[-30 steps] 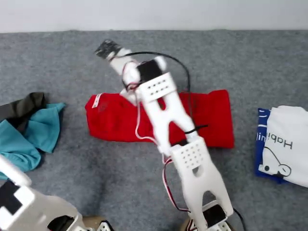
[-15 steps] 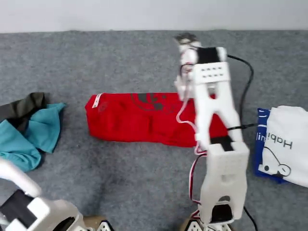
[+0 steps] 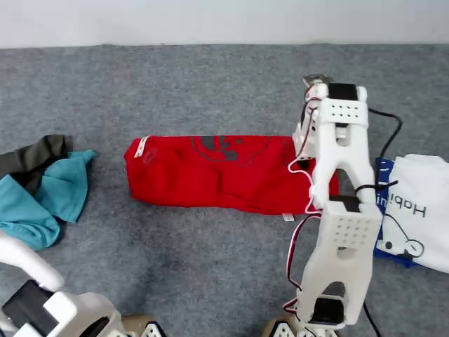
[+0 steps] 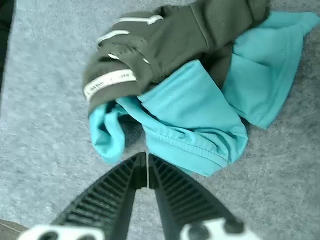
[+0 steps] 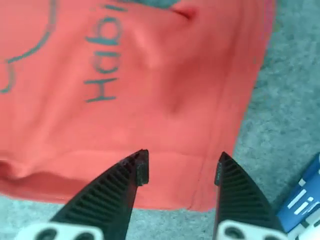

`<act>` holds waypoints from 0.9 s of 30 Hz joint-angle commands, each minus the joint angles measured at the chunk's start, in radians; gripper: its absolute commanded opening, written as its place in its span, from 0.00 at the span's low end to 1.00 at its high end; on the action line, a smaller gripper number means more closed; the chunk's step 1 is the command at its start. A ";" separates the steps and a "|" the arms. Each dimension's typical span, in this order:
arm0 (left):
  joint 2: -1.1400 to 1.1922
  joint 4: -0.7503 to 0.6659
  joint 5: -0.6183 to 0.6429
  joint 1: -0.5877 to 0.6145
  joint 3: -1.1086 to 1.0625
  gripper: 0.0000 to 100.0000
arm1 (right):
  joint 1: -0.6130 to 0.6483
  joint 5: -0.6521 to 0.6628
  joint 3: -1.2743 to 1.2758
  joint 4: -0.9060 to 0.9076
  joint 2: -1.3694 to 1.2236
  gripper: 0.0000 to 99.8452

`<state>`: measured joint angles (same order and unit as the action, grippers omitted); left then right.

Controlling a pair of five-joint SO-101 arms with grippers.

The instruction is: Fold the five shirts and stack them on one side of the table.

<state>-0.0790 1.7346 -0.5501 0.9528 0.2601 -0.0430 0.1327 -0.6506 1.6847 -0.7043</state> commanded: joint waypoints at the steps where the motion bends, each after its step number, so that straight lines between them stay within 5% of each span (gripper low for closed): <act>1: -0.052 0.020 -0.009 -0.009 -0.028 0.02 | -0.033 -0.006 -0.008 -0.016 0.012 0.22; 19: -0.054 0.020 -0.009 -0.006 -0.061 0.02 | 0.004 -0.006 -0.006 -0.116 -0.189 0.22; 24: -0.054 0.020 -0.008 -0.006 -0.061 0.02 | 0.005 -0.005 -0.008 -0.094 -0.186 0.01; 27: -0.054 0.020 -0.008 -0.006 -0.061 0.02 | -0.001 0.020 -0.008 -0.073 -0.157 0.01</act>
<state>-0.0790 1.7346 -0.5501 0.9528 0.1972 -0.0690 0.1297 -0.6690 1.5850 -0.8869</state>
